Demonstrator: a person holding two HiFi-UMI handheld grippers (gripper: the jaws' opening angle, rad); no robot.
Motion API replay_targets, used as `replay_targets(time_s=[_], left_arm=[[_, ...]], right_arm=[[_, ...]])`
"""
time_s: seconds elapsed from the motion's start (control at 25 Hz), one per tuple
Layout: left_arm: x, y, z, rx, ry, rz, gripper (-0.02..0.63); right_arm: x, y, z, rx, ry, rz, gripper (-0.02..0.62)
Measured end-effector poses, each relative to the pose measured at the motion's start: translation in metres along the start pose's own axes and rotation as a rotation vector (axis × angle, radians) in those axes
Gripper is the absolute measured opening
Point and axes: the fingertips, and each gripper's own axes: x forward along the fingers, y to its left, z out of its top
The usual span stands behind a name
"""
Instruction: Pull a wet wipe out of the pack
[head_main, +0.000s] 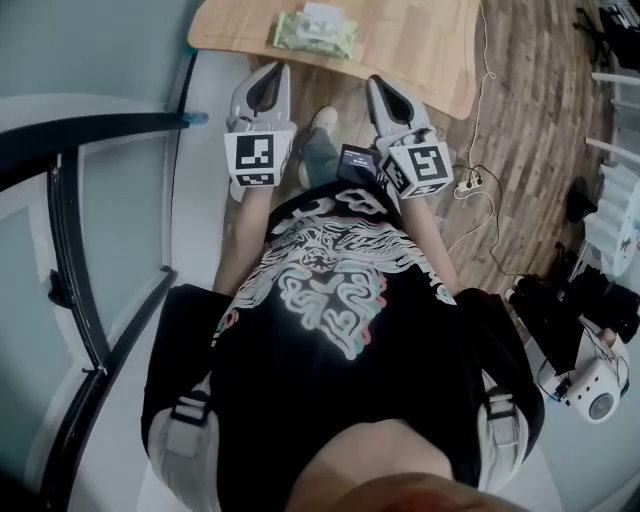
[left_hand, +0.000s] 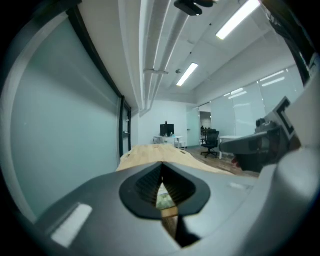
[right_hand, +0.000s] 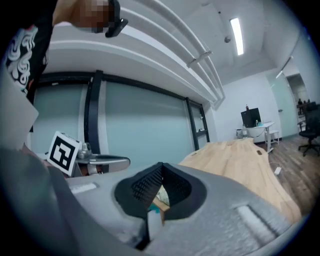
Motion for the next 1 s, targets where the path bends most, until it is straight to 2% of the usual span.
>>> replay_targets(time_s=[0.12, 0.28, 0.52, 1.0], left_arm=[[0.006, 0.004, -0.005, 0.013, 0.009, 0.003, -0.012], [0.016, 0.013, -0.010, 0.005, 0.021, 0.013, -0.012], [0.035, 0.014, -0.018, 0.012, 0.039, 0.002, -0.012], [0.073, 0.022, -0.048, 0.005, 0.111, -0.032, -0.012]], right_arm=[[0.012, 0.003, 0.002, 0.022, -0.010, 0.049, 0.000], [0.026, -0.006, -0.003, -0.019, 0.015, 0.020, -0.002], [0.040, -0.027, -0.016, -0.019, 0.054, -0.016, -0.002], [0.084, -0.041, -0.046, -0.037, 0.159, 0.030, -0.001]])
